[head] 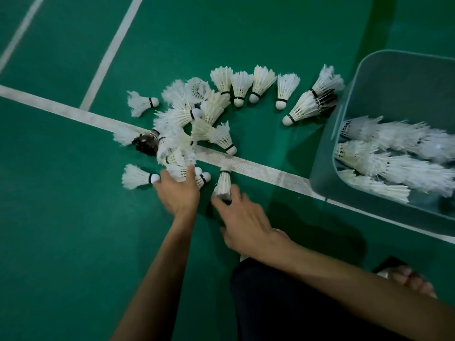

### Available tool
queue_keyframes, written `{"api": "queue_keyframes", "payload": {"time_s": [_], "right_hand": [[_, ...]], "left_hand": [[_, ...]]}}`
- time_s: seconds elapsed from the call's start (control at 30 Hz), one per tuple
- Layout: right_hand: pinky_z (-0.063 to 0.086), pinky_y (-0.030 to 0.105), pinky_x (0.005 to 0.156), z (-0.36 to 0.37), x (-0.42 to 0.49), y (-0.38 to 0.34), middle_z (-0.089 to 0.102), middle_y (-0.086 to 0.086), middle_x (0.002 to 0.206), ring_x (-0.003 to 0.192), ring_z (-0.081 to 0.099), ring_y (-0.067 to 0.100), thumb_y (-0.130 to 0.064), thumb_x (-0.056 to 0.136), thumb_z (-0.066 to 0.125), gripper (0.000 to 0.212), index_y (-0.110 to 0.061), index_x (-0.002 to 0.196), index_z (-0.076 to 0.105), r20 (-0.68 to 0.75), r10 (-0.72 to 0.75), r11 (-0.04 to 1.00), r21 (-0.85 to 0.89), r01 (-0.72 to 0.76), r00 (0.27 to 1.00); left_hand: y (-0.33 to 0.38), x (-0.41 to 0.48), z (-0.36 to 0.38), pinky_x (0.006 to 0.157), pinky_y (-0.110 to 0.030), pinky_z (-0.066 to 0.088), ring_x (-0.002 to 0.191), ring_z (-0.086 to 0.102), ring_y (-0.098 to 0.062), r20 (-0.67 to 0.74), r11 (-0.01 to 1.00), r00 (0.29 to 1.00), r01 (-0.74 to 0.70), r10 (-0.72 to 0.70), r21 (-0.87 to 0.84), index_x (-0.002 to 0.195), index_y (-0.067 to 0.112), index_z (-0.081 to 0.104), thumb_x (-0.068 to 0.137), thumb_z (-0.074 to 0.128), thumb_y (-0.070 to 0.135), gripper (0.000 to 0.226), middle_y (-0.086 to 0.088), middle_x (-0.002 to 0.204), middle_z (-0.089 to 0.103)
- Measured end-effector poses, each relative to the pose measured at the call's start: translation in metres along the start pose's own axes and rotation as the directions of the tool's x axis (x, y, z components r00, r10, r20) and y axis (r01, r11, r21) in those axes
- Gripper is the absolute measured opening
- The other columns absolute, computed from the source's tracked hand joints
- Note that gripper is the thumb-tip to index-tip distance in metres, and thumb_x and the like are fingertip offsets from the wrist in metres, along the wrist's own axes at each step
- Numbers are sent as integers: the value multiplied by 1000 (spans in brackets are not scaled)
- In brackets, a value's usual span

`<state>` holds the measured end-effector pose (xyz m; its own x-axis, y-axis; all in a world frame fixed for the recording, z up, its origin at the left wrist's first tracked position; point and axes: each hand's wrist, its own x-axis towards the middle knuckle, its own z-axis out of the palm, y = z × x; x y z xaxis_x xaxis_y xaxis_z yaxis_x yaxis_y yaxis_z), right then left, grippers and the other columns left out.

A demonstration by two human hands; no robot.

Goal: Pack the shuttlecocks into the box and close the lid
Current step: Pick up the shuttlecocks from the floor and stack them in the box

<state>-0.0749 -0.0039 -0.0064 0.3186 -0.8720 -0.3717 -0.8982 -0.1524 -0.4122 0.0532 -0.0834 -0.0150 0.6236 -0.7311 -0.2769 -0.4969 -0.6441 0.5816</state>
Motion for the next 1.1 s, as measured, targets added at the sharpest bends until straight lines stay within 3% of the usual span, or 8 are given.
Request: {"api": "queue_keyframes", "payload": {"time_s": [0.1,0.23,0.4,0.5,0.63,0.83,0.97,1.1], "right_hand": [[50,37,69,-10,2,17,37,14,139,110,52,30,-14,88,67,35,-11,122,59,-95,124,989,92,-116,988],[54,40,90,-19,5,43,50,12,141,122,54,28,-10,89,67,7,-7,93,71,-220,242,957,215,-195,945],[58,36,87,-19,5,56,56,24,144,112,68,34,-30,77,86,31,-4,75,69,-368,394,896,357,-263,842],[56,34,70,-17,4,58,58,12,123,89,63,26,-43,78,83,47,-6,97,62,-498,451,880,389,-273,741],[39,29,69,-18,13,56,58,2,108,88,55,19,-53,86,72,48,-16,112,55,-347,643,703,621,-347,682],[40,26,61,-28,31,52,66,4,67,67,61,24,-33,88,74,35,-13,61,62,-161,738,523,749,-406,655],[45,29,55,-50,18,44,63,0,67,62,57,20,-29,86,74,27,-13,66,66,-386,617,708,654,-269,686],[28,18,49,-108,-9,26,47,-9,65,54,40,6,-18,87,76,20,-13,70,69,-686,476,824,567,-5,550]], "left_hand": [[5,-6,1,91,-34,42,108,57,-31,75,995,996,-49,55,-87,103,9,61,94,67,43,36,-8,107,60],[-1,-23,4,89,-40,54,96,67,-20,201,981,977,-26,65,-194,101,17,71,87,67,50,35,-3,100,72],[-8,-40,8,70,-37,52,71,67,-17,279,979,950,-92,141,-181,75,16,69,87,74,34,22,3,73,72],[-13,-41,7,73,-39,54,70,67,-18,314,982,936,-120,161,-145,74,14,70,84,77,33,23,3,72,73],[-15,-42,4,71,-42,55,64,64,-17,361,977,912,-153,197,-147,70,15,71,83,78,32,22,1,67,72],[2,-39,2,69,-48,56,63,63,-19,415,972,884,-155,216,-176,70,12,71,81,76,34,25,-6,69,73],[26,-43,-4,80,-48,57,84,73,-25,390,958,888,-155,243,-243,89,2,73,78,78,41,41,-11,89,77],[71,-58,-16,55,-25,44,47,56,-1,384,896,854,-189,352,-401,67,16,64,91,73,18,25,12,53,64]]}}
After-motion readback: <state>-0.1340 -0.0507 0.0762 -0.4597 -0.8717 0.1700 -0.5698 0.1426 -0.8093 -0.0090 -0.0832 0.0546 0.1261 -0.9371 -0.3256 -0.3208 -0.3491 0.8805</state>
